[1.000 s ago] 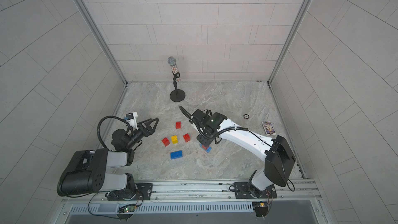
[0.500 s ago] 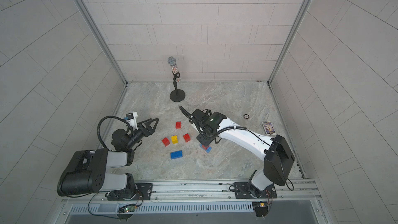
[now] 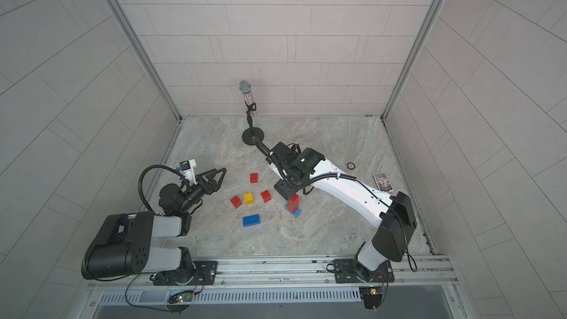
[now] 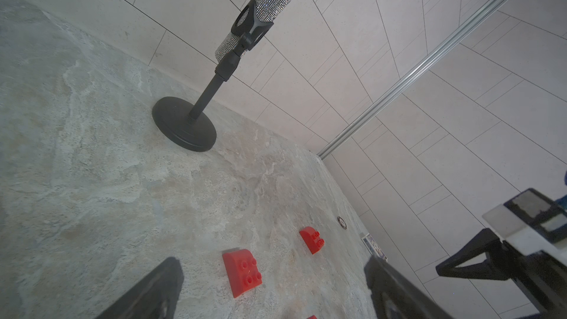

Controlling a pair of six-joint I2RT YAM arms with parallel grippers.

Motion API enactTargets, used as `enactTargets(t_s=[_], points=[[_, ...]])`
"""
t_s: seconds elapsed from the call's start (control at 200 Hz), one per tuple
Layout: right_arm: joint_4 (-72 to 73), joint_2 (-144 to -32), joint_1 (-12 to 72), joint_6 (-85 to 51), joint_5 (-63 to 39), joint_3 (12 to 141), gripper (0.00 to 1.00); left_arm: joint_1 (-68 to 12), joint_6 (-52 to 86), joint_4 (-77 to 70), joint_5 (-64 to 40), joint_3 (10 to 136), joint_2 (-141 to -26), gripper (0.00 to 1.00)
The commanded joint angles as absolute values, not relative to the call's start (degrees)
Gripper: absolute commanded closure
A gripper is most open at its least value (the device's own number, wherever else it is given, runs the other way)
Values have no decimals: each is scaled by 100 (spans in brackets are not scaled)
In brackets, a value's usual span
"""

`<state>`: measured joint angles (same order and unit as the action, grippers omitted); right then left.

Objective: Assemble the number 1 with lego
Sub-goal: Assemble the lego brick with the lego brick, then pick up the lego brick from the center of the board.

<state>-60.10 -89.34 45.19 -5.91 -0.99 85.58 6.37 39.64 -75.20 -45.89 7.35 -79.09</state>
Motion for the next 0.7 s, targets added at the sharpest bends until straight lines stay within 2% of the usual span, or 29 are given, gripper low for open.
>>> enactTargets(t_s=[0.0, 0.17, 0.41, 0.695], points=[[-5713, -8928, 4098, -486, 155, 8686, 29, 678, 4017, -7795, -4676, 817, -7963, 0], [-5305, -9858, 3409, -638, 154, 9100, 30, 678, 4023, -7796, -4691, 819, -7948, 0], [-5858, -11629, 3145, -548, 313, 10460, 28, 683, 4033, -7795, -4693, 834, -7939, 0], [-5862, -12221, 3057, -436, 721, 10475, 28, 685, 4069, -7796, -4720, 888, -8019, 0]])
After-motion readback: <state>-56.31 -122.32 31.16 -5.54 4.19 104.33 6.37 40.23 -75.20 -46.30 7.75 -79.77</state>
